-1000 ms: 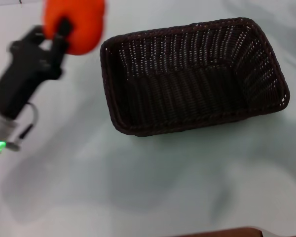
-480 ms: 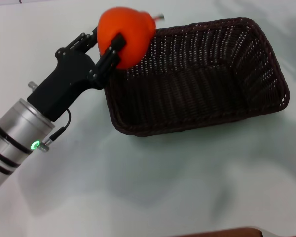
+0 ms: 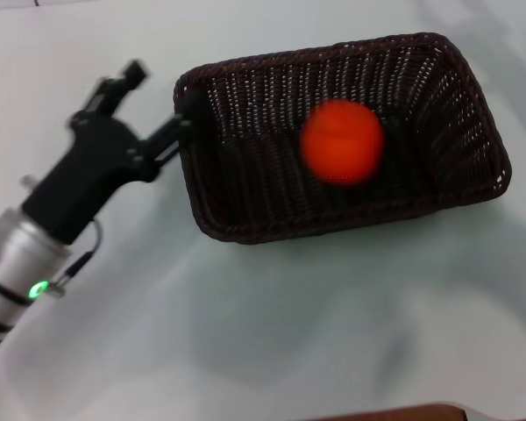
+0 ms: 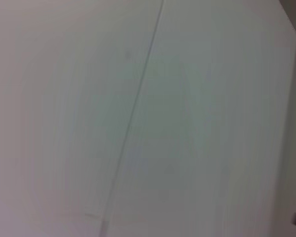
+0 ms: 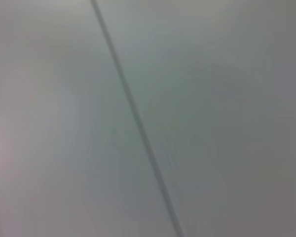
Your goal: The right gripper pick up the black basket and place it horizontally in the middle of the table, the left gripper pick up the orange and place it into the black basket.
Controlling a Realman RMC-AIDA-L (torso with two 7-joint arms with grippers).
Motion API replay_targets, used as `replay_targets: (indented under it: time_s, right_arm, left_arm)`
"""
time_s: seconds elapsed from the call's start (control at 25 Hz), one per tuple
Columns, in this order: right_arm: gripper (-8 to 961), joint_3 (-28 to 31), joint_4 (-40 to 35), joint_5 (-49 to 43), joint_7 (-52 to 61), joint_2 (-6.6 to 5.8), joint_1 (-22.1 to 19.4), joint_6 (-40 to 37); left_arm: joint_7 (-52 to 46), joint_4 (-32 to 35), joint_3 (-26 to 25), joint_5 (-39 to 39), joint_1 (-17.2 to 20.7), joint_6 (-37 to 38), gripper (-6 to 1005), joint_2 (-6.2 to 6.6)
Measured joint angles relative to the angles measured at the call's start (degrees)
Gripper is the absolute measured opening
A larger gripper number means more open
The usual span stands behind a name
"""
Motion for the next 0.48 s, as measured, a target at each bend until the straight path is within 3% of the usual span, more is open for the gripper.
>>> replay_targets:
  time_s: [0.24,0.36,0.48]
  right_arm:
    - [756,6.8,6.1,0.4,-10.5,-0.06,-0.1,-3.6]
    - [757,7.0,7.5,0.4,-13.3,-0.05,0.0,-6.3]
    - [758,6.7,8.4,0.2,-15.0,0.06,0.3,-7.4]
  left_arm:
    - [2.0,5.0,-7.6,-10.0,3.2,-0.2,871,-0.02]
    - [2.2,10.2,-15.2,-14.4,3.6,-0.5,905,0.10]
    - [5.1,12.4,-19.7,-15.2,4.5,-2.5,905,0.18]
